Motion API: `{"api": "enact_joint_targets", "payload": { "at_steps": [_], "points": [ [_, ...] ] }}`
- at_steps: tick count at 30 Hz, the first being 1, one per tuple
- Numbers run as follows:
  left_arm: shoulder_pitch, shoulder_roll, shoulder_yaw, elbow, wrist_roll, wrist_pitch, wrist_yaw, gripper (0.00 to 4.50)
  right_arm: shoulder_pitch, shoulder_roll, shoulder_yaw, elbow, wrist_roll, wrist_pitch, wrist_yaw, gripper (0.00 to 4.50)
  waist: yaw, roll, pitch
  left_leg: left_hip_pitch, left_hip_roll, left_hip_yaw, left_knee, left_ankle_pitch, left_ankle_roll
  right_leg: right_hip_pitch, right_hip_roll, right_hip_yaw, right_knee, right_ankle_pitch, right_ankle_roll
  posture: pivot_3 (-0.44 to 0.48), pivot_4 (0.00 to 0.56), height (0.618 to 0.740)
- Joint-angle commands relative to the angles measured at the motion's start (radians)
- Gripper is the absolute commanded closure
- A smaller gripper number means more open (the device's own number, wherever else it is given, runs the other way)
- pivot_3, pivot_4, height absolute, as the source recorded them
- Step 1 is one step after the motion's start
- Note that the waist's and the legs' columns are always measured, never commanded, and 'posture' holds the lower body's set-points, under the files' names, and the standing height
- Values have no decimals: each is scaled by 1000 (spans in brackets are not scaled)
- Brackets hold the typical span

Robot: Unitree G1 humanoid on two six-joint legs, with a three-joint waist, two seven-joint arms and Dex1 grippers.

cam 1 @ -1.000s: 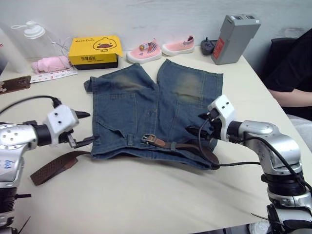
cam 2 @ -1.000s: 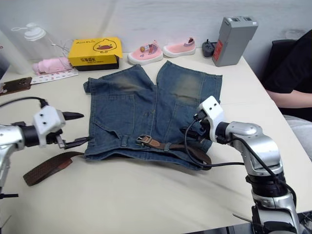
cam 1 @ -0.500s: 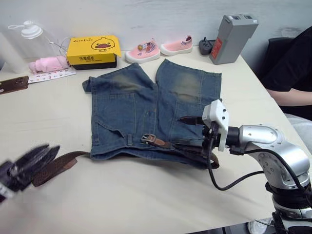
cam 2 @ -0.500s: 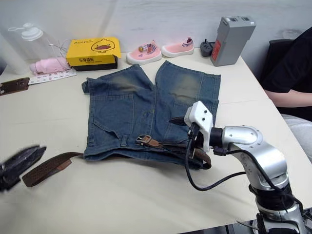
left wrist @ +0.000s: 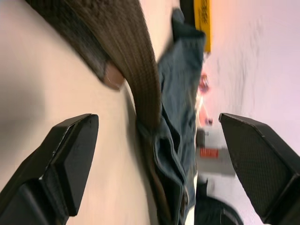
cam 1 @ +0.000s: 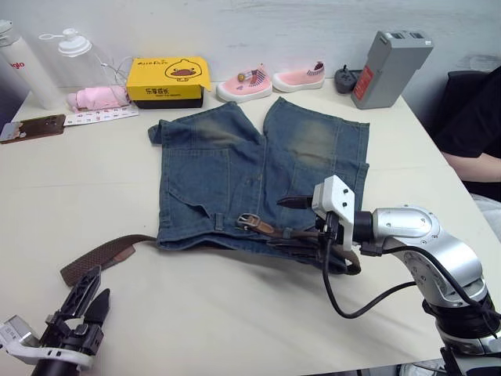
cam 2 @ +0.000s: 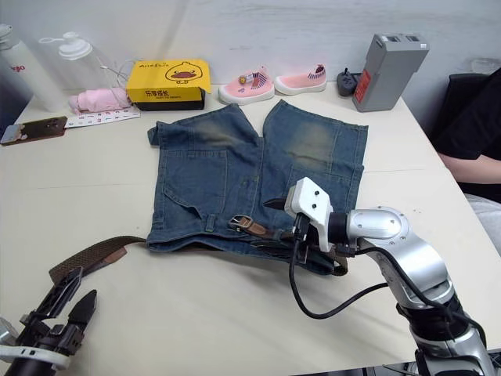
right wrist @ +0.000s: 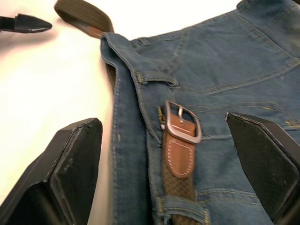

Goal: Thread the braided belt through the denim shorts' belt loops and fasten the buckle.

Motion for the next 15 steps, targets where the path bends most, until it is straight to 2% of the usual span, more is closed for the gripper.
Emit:
{"api": "enact_joint_targets", "payload": {
  "at_steps": [1, 9, 15],
  "points": [
    [-30, 22, 11, 29, -14, -73, -7, 0, 6, -19, 10, -4, -16, -28, 4, 25, 1, 0, 0, -1, 0, 0, 2, 0, 0, 0, 0, 0, 0, 0, 0, 0, 150, 698],
    [-160, 54, 77, 161, -14, -91, -34, 0, 16, -20, 26, 0, -36, -34, -11, 25, 2, 0, 0, -1, 0, 2, 5, -3, 2, 0, 0, 1, 1, 0, 0, 0, 150, 698],
    [-297, 61, 112, 234, -14, -88, 70, 0, 19, -19, 28, 0, -39, -32, -20, 25, 11, 0, 0, -1, 0, 2, 5, -3, 1, 1, 0, 0, 1, 0, 1, 0, 150, 698]
  ]
}}
